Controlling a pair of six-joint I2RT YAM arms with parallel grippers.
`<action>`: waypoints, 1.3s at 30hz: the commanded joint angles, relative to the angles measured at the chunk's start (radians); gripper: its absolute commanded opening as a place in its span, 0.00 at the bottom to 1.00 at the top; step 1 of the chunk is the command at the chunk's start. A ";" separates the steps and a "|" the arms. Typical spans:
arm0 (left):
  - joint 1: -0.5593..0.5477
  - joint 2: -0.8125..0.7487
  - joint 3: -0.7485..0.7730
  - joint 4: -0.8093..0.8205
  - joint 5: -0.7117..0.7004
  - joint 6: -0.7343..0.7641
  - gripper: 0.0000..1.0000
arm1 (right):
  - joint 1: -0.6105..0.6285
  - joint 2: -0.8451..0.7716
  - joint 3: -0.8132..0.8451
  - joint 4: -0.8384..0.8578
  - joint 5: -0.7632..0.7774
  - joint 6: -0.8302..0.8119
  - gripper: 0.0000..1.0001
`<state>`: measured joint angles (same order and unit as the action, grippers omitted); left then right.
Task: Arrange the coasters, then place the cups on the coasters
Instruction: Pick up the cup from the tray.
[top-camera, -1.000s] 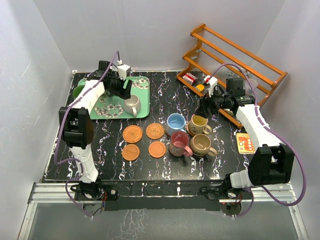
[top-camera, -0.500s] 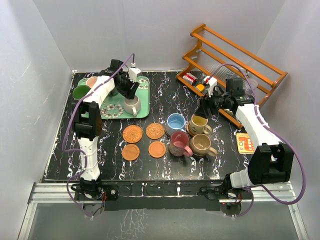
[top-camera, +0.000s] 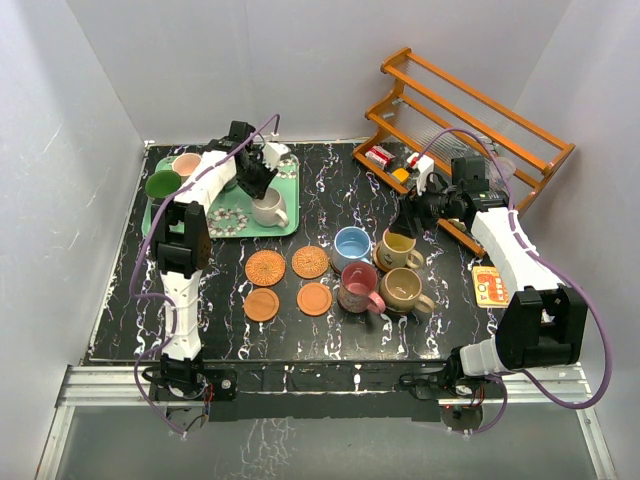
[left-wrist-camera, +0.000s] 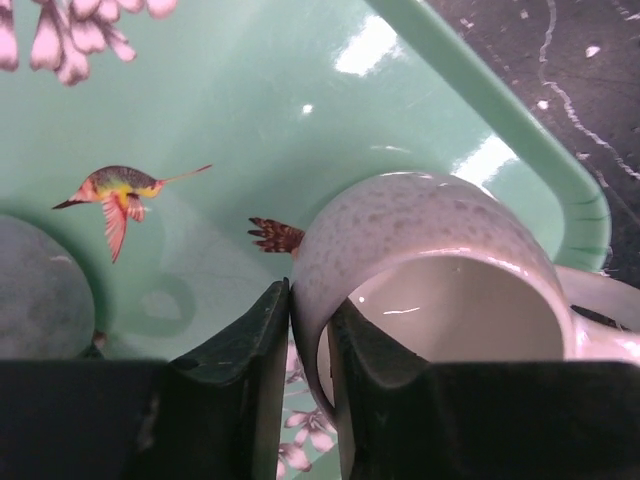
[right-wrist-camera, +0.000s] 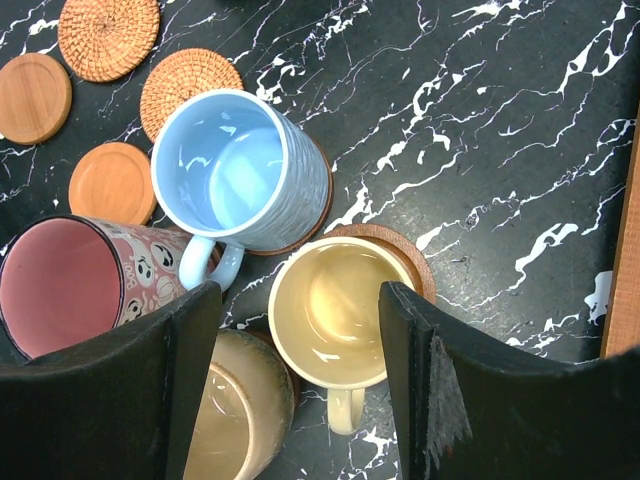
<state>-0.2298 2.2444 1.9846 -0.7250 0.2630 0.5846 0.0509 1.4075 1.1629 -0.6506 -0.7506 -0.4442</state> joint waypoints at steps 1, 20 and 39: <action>-0.006 -0.053 0.007 -0.034 -0.033 0.021 0.17 | -0.003 0.002 0.003 0.019 -0.001 -0.014 0.63; -0.149 -0.448 -0.270 0.055 -0.145 -0.096 0.00 | -0.003 0.019 0.003 0.018 0.024 -0.014 0.64; -0.407 -0.553 -0.602 0.330 -0.276 -0.224 0.00 | -0.023 0.005 -0.003 0.030 0.034 -0.008 0.65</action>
<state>-0.6136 1.7374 1.3727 -0.4942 -0.0032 0.4065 0.0425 1.4334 1.1629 -0.6537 -0.7090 -0.4458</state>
